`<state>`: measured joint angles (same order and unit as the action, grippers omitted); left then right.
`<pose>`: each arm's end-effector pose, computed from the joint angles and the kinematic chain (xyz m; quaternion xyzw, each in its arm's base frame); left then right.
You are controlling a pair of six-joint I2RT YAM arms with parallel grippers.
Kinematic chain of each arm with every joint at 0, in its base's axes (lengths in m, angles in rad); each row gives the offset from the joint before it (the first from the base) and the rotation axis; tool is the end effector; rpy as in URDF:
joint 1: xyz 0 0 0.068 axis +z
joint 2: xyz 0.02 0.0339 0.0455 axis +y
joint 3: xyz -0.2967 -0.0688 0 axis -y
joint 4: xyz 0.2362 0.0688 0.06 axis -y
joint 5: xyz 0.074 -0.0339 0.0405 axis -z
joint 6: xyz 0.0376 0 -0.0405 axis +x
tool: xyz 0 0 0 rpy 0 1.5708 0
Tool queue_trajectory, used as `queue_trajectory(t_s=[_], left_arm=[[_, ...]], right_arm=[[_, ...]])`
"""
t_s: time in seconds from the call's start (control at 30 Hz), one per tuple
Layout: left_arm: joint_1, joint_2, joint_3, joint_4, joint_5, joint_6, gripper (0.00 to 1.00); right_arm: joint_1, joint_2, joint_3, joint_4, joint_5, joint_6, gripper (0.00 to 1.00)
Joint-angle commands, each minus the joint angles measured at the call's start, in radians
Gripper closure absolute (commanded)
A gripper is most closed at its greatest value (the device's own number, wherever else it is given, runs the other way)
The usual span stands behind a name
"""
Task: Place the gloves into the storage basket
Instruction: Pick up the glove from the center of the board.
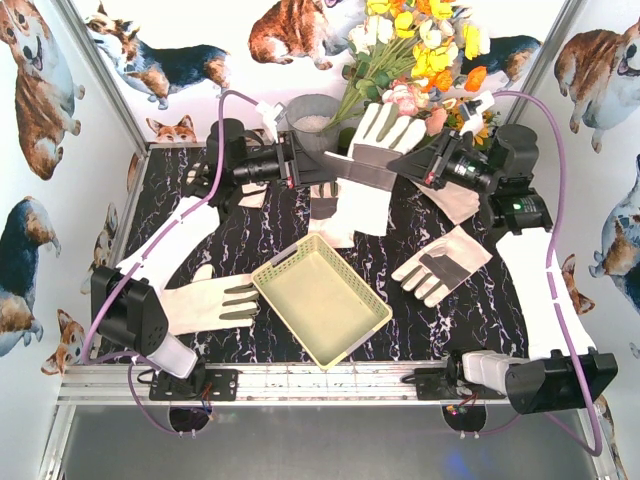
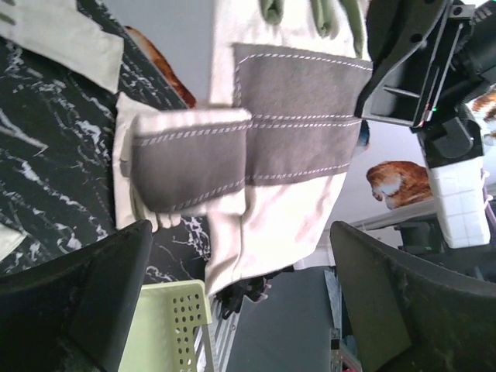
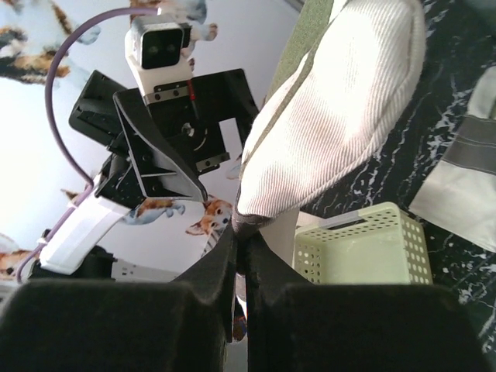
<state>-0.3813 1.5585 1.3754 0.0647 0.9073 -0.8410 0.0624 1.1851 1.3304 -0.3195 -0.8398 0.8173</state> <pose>0.3194 -0.1600 0.4147 0.1302 0.7207 -0.6109 0.3008 0.2288 0.0423 0.4648 0.0141 0.7468 0.5325 0.3982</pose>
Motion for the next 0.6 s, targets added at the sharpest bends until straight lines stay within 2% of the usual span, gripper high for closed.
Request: queue_trajectory(t_s=[0.0,0.2,0.23,0.3,0.37,0.4,0.47,0.57], left_arm=[[-0.027,0.025,0.014,0.121,0.045,-0.059,0.08],[-0.045,0.012,-0.021,0.159,0.035,-0.084,0.09],[-0.047,0.012,-0.020,0.165,0.035,-0.088,0.12],[-0.047,0.010,-0.026,0.186,0.040,-0.108,0.32],[-0.044,-0.001,-0.038,0.171,0.029,-0.105,0.38],[-0.039,-0.007,-0.050,0.160,0.015,-0.103,0.36],[-0.024,-0.015,-0.075,0.147,-0.013,-0.104,0.25],[-0.015,-0.016,-0.093,0.170,-0.027,-0.118,0.20]], right_arm=[[0.040,0.020,0.026,0.170,-0.052,0.065,1.00],[0.074,0.024,0.024,0.201,-0.016,0.081,1.00],[0.074,0.019,0.022,0.202,-0.013,0.081,1.00],[0.074,0.013,0.015,0.201,-0.013,0.083,1.00],[0.074,0.006,0.019,0.196,-0.012,0.083,1.00],[0.074,0.003,0.023,0.193,-0.011,0.083,1.00],[0.074,0.001,0.030,0.191,-0.011,0.085,1.00],[0.074,0.002,0.036,0.203,-0.019,0.102,1.00]])
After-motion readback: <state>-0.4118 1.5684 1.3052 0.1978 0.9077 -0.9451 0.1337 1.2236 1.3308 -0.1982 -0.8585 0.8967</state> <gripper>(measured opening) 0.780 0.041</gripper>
